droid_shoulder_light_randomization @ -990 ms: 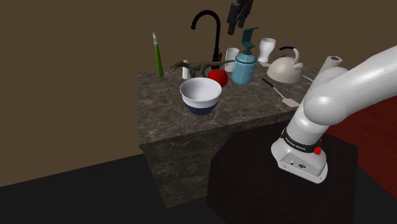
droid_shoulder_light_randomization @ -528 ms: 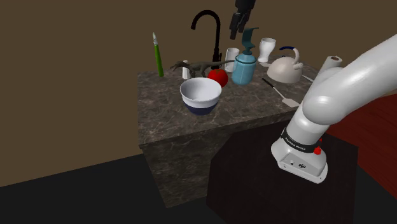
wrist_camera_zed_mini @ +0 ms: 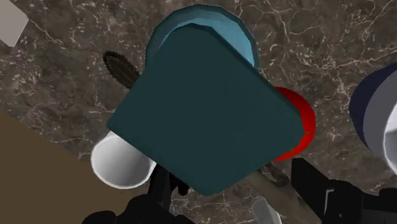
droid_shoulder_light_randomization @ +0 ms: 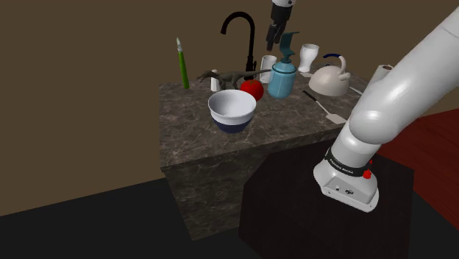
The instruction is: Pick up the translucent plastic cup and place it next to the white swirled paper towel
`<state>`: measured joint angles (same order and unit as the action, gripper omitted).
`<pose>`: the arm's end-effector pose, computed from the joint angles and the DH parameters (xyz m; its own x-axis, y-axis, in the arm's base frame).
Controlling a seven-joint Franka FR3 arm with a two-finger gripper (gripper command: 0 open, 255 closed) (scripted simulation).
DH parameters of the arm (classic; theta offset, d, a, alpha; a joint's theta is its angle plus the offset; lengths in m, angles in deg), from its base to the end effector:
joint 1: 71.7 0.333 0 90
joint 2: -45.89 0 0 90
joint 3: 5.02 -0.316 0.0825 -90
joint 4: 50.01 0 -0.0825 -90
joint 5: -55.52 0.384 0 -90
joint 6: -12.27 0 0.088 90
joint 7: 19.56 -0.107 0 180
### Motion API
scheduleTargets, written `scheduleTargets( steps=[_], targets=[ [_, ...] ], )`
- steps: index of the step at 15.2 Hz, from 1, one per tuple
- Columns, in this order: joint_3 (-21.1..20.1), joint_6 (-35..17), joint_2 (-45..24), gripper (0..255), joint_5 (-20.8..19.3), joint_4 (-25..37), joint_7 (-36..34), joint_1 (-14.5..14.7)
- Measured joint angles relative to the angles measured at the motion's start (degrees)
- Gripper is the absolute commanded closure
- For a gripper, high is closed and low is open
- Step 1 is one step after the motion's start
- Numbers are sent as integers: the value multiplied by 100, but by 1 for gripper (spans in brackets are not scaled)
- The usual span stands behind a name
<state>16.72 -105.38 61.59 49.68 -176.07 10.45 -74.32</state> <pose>0.4371 -0.2153 0.4981 0.9839 0.1496 0.0983 0.1452 -0.9881 0.0505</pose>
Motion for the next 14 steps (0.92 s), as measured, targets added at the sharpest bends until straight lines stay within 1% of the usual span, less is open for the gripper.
scheduleTargets(
  steps=[4,7,10,14],
  targets=[
    [360,-288,-790,0,284,402,636,-53],
    [538,-446,-1445,0,600,789,1086,-113],
    [680,-499,-2138,0,981,1291,1627,-285],
    [705,-501,-3005,0,1451,1977,2184,-575]
  ],
)
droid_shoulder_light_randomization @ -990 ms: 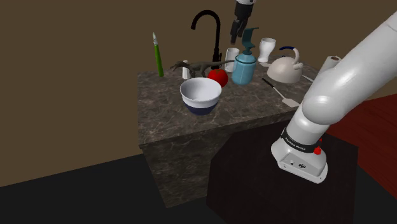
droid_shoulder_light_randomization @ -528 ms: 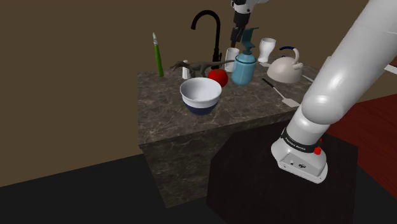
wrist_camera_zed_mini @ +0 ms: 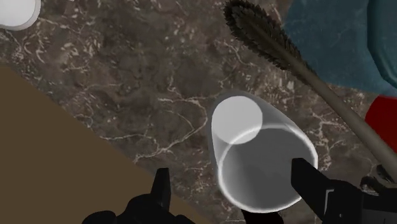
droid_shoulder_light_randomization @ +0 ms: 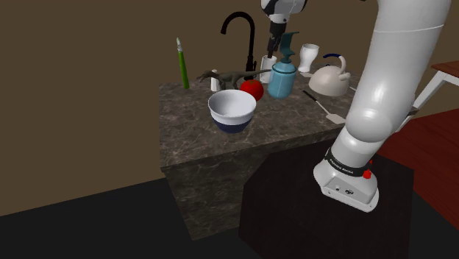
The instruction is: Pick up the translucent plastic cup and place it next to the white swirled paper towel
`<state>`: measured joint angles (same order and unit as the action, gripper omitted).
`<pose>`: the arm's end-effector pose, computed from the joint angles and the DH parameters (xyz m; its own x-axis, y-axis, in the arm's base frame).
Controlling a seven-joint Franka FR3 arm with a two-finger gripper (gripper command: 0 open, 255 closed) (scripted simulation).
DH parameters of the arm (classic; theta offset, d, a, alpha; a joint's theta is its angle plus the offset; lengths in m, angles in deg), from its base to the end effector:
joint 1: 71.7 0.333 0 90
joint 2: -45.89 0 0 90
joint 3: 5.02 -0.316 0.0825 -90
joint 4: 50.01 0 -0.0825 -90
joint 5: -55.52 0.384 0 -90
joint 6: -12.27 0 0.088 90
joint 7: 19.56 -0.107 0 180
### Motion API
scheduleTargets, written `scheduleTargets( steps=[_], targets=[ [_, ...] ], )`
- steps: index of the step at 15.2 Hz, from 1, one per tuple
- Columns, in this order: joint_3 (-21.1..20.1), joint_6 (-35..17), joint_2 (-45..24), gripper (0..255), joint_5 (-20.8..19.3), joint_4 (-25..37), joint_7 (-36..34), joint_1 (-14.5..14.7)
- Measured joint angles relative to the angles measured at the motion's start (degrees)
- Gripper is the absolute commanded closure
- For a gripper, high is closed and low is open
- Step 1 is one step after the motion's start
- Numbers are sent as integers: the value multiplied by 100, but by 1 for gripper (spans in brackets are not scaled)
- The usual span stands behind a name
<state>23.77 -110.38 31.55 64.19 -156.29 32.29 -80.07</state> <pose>0.5087 -0.3559 0.4080 0.9792 0.1959 0.0530 0.1936 -0.9800 0.0463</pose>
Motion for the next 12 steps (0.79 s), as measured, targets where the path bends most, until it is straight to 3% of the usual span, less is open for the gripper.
scheduleTargets(
  steps=[12],
  targets=[
    [-88,-467,-443,0,275,-87,211,-117]
  ],
)
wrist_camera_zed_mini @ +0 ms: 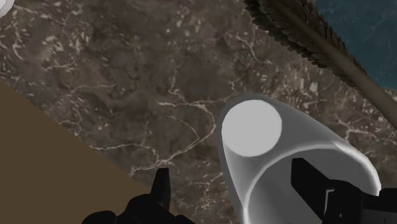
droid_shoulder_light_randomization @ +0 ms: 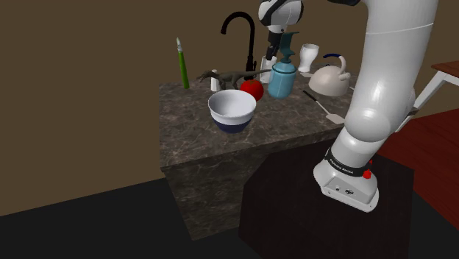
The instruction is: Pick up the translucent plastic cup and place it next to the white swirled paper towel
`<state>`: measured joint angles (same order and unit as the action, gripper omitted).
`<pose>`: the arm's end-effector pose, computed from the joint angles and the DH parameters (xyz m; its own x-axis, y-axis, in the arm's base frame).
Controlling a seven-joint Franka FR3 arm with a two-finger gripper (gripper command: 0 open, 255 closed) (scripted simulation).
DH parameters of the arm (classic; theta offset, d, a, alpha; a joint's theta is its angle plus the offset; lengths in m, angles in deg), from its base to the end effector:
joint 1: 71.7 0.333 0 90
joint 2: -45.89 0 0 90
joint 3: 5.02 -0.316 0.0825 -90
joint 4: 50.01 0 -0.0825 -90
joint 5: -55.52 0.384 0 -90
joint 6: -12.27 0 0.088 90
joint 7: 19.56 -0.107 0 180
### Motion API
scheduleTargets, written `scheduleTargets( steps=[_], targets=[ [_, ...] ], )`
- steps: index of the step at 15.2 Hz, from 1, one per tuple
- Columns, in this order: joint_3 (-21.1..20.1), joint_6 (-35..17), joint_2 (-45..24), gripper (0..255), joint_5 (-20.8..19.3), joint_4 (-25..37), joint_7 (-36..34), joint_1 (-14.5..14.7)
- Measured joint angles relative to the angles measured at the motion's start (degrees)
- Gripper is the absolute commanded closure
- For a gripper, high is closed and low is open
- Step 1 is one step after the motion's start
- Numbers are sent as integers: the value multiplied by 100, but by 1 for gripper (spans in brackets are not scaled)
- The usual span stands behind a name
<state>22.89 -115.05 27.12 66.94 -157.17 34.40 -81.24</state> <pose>0.5145 -0.3625 0.3641 0.9787 0.1989 0.0518 0.1966 -0.9794 0.0459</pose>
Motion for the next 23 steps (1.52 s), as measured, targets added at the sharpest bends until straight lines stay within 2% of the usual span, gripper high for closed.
scheduleTargets(
  steps=[2,3,13,23],
  targets=[
    [0,-3,0,0,0,-2,0,1],
    [0,-2,0,255,0,-2,0,1],
    [-1,-2,0,255,1,-2,-1,1],
    [74,566,277,255,-198,322,-142,59]
  ],
)
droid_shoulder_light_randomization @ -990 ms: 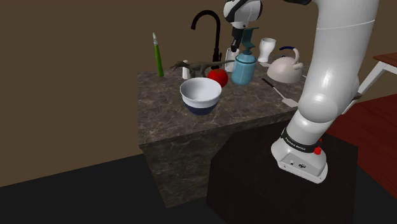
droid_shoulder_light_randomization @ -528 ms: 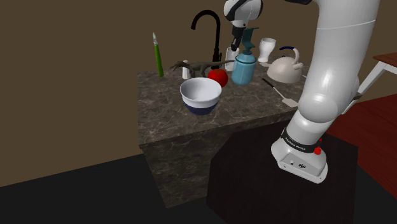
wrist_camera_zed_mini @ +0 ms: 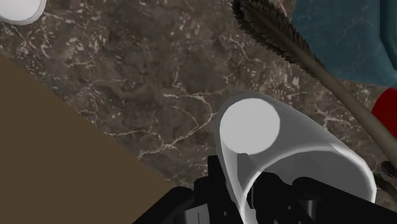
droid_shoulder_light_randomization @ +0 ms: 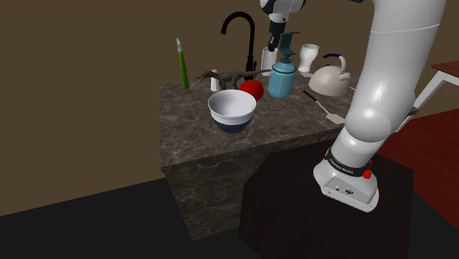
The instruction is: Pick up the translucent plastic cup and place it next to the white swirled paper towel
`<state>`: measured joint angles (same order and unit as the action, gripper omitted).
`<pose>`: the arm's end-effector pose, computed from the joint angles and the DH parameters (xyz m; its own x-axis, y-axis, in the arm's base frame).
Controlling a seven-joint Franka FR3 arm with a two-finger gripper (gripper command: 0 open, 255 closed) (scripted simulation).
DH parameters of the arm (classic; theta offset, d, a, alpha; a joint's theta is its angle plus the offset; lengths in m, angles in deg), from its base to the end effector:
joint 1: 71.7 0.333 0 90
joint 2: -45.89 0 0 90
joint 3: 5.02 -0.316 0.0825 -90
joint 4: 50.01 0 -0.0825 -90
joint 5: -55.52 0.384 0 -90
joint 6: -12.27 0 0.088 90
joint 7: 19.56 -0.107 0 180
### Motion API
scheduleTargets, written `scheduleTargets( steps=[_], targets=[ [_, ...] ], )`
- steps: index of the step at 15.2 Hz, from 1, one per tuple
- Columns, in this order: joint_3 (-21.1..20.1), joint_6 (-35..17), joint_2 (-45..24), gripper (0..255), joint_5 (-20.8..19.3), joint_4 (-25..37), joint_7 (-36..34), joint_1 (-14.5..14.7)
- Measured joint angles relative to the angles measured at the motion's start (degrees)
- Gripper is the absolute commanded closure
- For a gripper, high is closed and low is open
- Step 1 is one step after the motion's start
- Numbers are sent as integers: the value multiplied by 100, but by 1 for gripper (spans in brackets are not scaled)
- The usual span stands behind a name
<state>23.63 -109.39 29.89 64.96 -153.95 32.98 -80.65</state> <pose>0.5156 -0.3618 0.4091 0.9786 0.1991 0.0513 0.1968 -0.9794 0.0455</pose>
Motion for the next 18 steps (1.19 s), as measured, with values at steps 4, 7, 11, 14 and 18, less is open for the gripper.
scheduleTargets(
  steps=[4,7,11,14,18],
  targets=[
    [27,276,105,255,-73,185,-46,11],
    [45,512,181,255,-126,358,-82,19],
    [63,790,275,255,-189,554,-126,31],
    [75,1010,312,255,-217,742,-143,27],
    [83,1287,342,255,-242,994,-169,24]
  ],
)
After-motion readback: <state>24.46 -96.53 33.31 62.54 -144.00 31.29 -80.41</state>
